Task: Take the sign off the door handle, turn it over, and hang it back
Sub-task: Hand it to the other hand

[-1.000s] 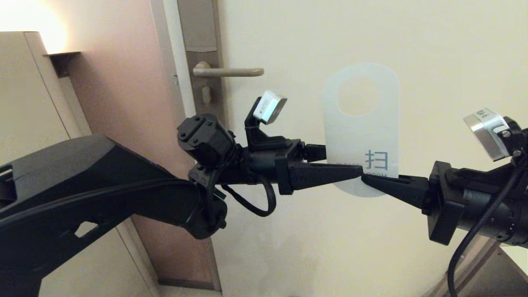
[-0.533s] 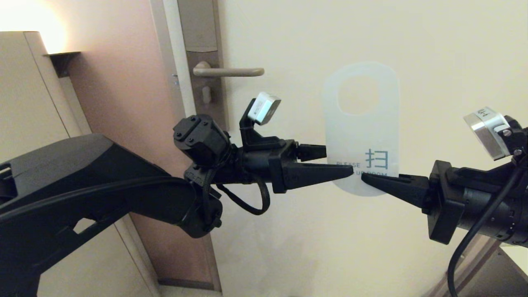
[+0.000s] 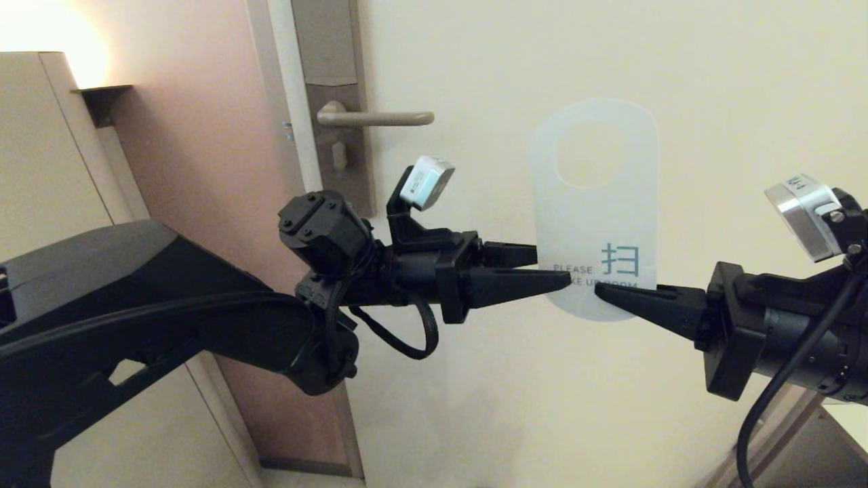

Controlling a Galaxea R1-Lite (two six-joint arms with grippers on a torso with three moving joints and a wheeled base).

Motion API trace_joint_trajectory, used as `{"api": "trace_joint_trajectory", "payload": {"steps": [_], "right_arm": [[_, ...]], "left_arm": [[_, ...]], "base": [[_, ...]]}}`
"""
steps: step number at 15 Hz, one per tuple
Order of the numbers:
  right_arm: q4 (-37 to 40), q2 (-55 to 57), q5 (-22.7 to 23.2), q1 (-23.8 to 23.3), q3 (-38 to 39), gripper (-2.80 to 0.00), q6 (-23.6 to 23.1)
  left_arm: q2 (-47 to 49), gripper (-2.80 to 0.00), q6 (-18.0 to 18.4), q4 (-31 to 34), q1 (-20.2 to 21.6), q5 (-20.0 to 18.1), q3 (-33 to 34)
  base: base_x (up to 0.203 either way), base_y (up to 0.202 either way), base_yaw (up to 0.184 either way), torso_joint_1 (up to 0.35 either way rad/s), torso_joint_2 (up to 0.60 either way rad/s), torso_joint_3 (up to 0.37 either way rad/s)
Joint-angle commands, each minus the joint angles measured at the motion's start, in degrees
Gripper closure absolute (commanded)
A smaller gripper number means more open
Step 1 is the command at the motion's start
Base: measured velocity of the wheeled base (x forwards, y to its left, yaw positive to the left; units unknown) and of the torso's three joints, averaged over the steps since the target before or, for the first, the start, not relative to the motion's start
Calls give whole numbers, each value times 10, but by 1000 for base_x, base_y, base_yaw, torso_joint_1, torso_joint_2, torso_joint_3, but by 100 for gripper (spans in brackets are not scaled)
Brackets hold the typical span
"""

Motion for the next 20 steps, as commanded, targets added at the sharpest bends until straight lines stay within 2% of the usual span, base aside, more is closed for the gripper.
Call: {"api": "trace_joint_trajectory", "payload": {"steps": [1,7,20], "right_arm": [[-2,-1,2,0,1,0,0],[-2,-5,2,0,3,0,0],[-2,-9,2,0,4,0,-8]], "left_arm": [[-6,0,-3,-24,0,-3,3],[-32,0,4,-24,4,-1,60],[-37,0,4,-24,1,-1,64]], "base": [[0,0,0,0,0,0],[0,0,0,0,0,0],[0,0,0,0,0,0]]}}
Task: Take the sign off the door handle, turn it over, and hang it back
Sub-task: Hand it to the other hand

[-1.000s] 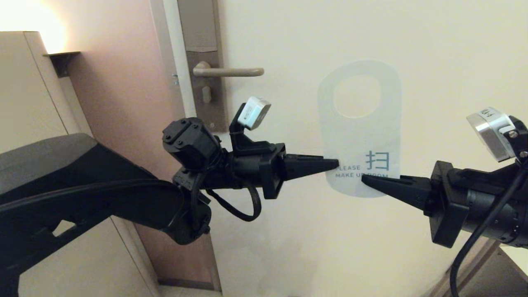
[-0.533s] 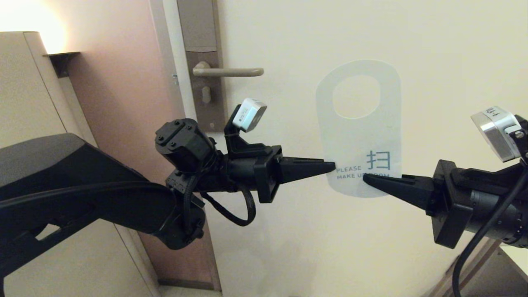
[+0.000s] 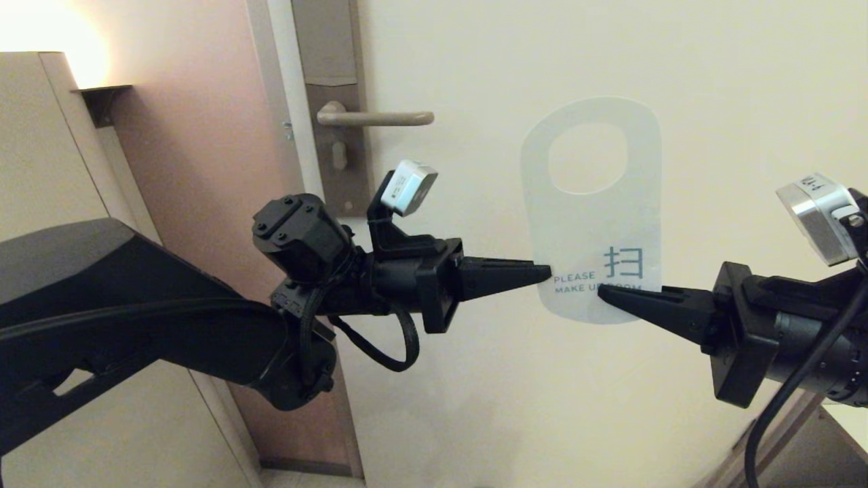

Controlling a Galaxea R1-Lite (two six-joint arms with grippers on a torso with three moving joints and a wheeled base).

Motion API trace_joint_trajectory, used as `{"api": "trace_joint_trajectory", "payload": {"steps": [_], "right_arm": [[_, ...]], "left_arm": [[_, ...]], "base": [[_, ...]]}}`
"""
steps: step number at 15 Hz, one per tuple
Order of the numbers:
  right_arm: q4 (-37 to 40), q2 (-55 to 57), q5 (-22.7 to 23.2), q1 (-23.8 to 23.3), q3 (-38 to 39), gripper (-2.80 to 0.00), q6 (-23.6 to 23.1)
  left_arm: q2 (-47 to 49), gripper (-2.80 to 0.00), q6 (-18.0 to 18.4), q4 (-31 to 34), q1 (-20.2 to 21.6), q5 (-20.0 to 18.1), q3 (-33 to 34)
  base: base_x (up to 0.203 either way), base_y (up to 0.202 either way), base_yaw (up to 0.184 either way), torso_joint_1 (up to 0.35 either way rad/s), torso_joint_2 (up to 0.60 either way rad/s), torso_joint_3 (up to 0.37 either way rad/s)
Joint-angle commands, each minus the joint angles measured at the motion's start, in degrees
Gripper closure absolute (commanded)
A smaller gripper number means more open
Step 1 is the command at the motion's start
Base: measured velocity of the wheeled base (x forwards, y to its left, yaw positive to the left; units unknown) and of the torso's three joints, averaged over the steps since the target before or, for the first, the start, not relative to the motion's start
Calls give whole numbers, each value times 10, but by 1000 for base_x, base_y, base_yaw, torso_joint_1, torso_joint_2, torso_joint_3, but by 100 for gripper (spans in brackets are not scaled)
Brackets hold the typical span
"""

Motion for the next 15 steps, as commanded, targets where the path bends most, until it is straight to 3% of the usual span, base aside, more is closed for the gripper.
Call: {"api": "trace_joint_trajectory", "payload": {"steps": [1,2,10,15], "right_arm": [[-2,1,2,0,0,0,0],[-2,1,2,0,-1,0,0],[-2,3,2,0,0,0,0],[-2,4,2,0,-1,0,0]], "left_arm": [[1,-118,-2,-24,0,-3,-1],[1,-280,-1,-24,0,-3,-1],[-2,-280,-4,-24,4,-6,1],[-24,-280,-2,-24,35,-11,36]], "base": [[0,0,0,0,0,0],[0,0,0,0,0,0],[0,0,0,0,0,0],[0,0,0,0,0,0]]}}
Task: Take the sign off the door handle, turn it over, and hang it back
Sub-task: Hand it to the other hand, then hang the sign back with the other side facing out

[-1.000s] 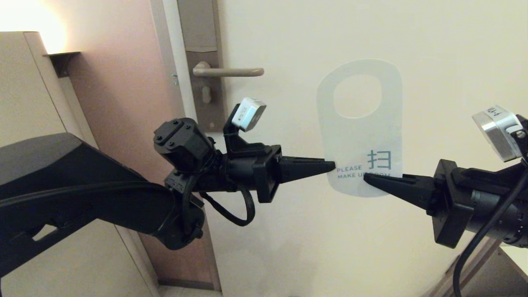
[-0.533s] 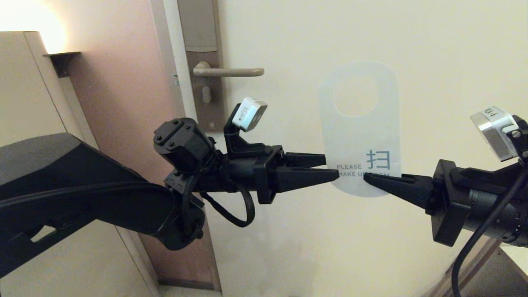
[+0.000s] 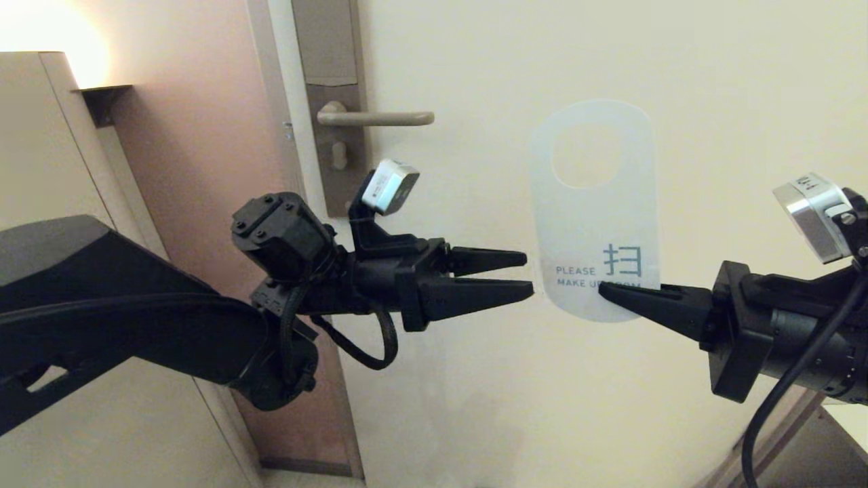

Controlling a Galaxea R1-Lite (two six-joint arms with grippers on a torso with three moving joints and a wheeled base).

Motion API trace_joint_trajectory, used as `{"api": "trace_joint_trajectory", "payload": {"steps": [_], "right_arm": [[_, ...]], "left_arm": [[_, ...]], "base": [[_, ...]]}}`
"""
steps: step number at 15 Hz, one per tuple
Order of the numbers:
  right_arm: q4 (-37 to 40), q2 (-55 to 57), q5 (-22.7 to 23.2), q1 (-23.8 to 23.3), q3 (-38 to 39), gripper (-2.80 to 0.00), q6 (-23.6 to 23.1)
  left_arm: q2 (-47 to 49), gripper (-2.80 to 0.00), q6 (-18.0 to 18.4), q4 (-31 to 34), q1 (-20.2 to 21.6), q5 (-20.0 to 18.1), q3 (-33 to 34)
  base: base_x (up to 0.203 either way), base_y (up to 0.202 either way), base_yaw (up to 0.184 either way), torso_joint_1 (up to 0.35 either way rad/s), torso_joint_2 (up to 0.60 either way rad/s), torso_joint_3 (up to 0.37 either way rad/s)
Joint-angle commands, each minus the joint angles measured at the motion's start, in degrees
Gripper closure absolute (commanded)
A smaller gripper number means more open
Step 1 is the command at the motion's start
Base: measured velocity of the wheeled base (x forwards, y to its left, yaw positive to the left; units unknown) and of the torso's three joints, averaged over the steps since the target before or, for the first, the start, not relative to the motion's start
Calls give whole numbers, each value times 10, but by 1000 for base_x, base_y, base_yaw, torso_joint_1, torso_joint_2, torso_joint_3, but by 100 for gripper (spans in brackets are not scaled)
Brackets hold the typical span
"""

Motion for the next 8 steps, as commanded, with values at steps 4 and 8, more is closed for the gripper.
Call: {"api": "trace_joint_trajectory", "payload": {"steps": [4,8], "right_arm": [[-3,7,2,1,-2,0,0],[-3,7,2,0,-1,0,0]], "left_arm": [[-20,-280,-2,-24,11,-2,26],[-19,-280,3,-24,11,1,26]], "base": [[0,0,0,0,0,0],[0,0,0,0,0,0]]}}
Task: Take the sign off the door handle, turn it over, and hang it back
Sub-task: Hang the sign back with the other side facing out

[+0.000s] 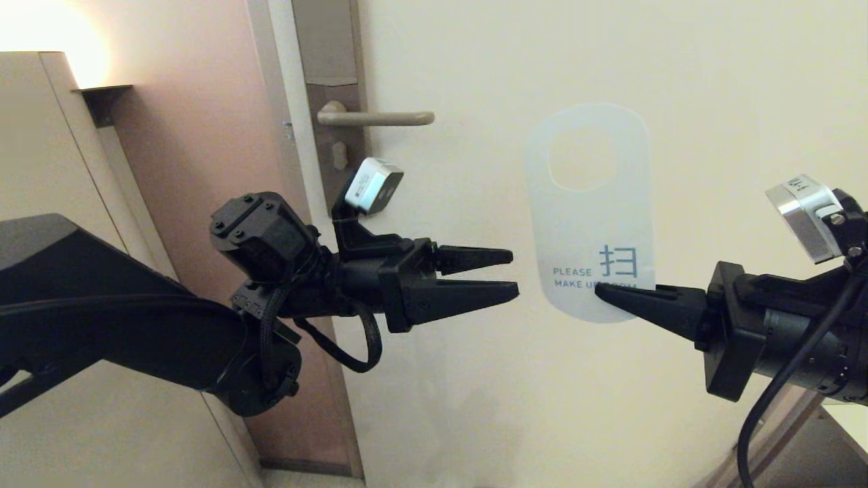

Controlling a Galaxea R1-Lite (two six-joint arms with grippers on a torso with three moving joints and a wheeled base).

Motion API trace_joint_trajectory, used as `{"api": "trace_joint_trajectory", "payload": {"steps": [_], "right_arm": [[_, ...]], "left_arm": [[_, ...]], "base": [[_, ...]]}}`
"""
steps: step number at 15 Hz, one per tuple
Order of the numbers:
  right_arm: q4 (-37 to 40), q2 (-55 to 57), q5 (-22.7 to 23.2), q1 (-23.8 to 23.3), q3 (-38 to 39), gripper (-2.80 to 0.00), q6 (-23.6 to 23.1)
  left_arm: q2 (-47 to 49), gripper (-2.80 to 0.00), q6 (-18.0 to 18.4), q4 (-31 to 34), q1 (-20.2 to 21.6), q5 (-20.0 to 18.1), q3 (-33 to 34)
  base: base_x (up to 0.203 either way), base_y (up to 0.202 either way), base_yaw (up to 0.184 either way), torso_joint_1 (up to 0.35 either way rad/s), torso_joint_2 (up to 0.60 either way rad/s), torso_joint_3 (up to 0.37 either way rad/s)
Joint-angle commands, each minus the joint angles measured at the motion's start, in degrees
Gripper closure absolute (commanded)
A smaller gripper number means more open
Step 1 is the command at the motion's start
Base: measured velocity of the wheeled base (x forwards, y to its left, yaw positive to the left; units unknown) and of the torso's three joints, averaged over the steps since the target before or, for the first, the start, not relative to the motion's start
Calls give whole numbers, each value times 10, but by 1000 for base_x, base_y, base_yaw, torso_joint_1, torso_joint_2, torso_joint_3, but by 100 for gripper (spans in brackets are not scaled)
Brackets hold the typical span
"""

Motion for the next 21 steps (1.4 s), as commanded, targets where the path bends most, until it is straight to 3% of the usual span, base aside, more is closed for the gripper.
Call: {"api": "trace_joint_trajectory", "payload": {"steps": [1,4,5,6,12,16,19,21], "right_arm": [[-2,0,2,0,0,0,0],[-2,0,2,0,0,0,0],[-2,-1,2,0,0,0,0],[-2,-1,2,0,0,0,0],[-2,-4,1,0,0,0,-2],[-2,-4,0,-2,2,0,-2],[-2,-9,0,-3,6,0,-2],[-2,-12,0,-7,16,0,-2]], "left_arm": [[1,-280,4,-24,0,-3,1],[1,-280,16,-24,0,-3,2],[1,-165,17,-24,-1,-3,1],[1,0,15,-24,-1,-3,1],[-44,0,17,-24,5,0,23],[-112,0,27,-20,37,1,98],[-172,0,53,1,77,1,171],[-218,0,96,42,101,2,223]], "base": [[0,0,0,0,0,0],[0,0,0,0,0,0],[0,0,0,0,0,0],[0,0,0,0,0,0],[0,0,0,0,0,0],[0,0,0,0,0,0],[0,0,0,0,0,0],[0,0,0,0,0,0]]}}
